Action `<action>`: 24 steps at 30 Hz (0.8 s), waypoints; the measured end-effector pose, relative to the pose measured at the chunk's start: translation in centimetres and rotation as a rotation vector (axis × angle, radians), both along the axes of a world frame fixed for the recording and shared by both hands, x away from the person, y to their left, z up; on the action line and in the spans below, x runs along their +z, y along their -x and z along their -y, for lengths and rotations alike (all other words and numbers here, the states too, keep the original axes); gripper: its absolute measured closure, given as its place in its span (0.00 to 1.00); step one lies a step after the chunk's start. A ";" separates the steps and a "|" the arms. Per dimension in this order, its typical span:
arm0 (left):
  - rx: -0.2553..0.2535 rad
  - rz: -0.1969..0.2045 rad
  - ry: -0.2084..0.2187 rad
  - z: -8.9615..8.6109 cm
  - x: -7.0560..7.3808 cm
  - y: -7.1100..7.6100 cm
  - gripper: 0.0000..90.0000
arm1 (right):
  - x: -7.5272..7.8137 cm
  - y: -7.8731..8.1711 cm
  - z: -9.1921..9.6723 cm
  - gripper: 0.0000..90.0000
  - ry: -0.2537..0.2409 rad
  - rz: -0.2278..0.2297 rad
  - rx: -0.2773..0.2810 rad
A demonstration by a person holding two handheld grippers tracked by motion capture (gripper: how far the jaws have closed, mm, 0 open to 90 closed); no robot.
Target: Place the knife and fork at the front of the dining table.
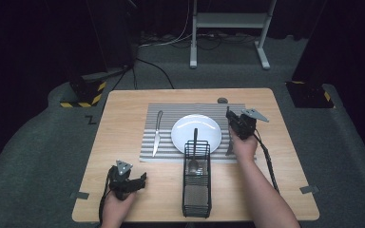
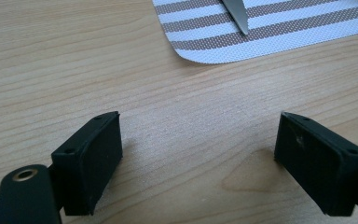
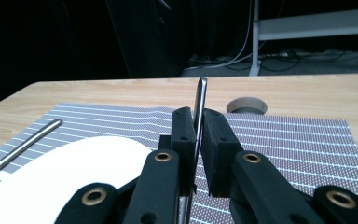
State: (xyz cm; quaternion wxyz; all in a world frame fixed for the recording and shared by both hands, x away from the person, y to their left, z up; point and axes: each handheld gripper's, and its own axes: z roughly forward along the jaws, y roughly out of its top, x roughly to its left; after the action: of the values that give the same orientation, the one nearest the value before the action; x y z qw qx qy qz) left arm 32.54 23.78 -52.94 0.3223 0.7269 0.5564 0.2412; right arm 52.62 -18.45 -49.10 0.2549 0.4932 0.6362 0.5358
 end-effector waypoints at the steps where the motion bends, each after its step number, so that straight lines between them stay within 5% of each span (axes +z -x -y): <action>1: 0.000 0.000 0.000 0.0 0.0 0.0 0.17 | -0.3 -0.3 0.0 0.93 -0.009 -0.010 0.000; 24: -0.004 -0.001 -0.003 0.0 0.0 0.1 0.17 | -1.6 -1.6 -0.3 0.92 0.012 -0.087 -0.030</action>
State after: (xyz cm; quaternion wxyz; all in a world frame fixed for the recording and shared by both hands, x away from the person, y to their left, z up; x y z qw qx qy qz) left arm 32.49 23.78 -52.93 0.3214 0.7286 0.5548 0.2409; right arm 54.25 -18.17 -50.71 0.2378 0.5240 0.6424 0.5062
